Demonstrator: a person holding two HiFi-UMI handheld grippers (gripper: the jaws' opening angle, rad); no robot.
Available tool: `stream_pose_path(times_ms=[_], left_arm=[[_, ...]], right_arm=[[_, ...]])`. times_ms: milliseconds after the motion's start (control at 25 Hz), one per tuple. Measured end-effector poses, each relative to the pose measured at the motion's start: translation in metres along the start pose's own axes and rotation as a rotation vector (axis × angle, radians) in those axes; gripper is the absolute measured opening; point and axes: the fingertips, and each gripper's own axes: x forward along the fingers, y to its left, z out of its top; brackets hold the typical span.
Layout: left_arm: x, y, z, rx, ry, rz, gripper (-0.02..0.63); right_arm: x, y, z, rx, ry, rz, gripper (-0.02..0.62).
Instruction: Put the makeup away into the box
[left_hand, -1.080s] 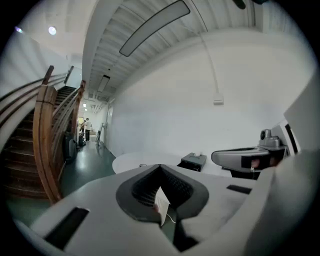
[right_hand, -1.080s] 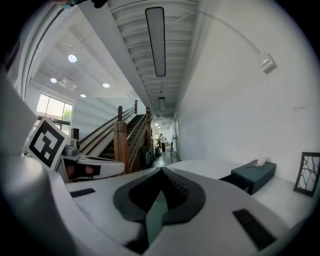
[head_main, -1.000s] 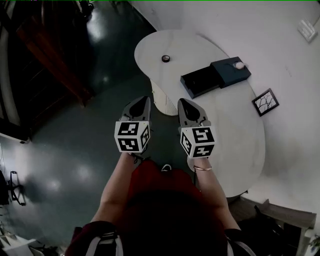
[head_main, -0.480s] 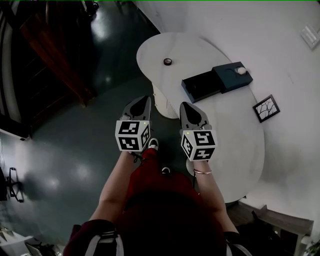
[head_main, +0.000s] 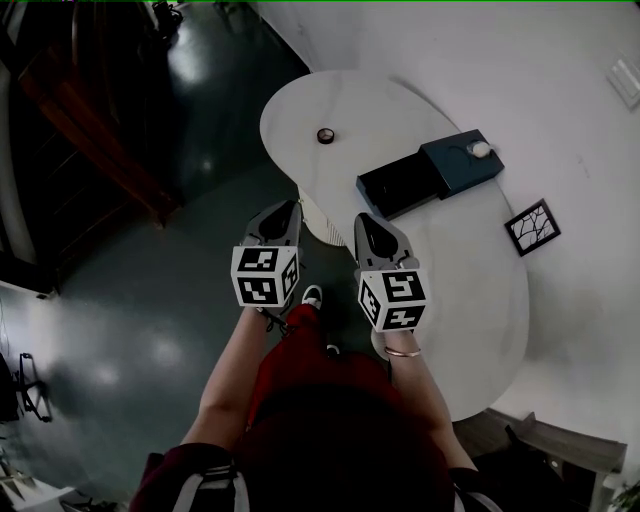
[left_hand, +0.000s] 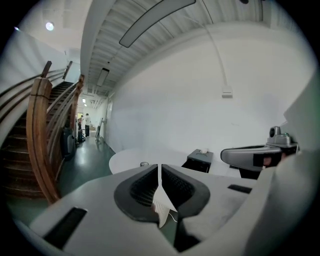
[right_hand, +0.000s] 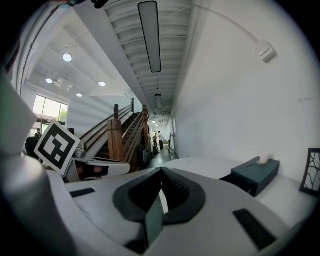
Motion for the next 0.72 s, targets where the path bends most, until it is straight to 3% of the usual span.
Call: stream_pose_path(times_ms=[280, 720], left_arm=[[0.048, 0.014, 0.000, 0.017, 0.044, -0.028, 0.029], [0.127, 0.047, -0.004, 0.040, 0.116, -0.053, 0.127]], right_arm=[[0.036, -0.020, -0.003, 0.014, 0.031, -0.022, 0.014], [0.099, -0.046, -0.008, 0.042, 0.085, -0.058, 0.014]])
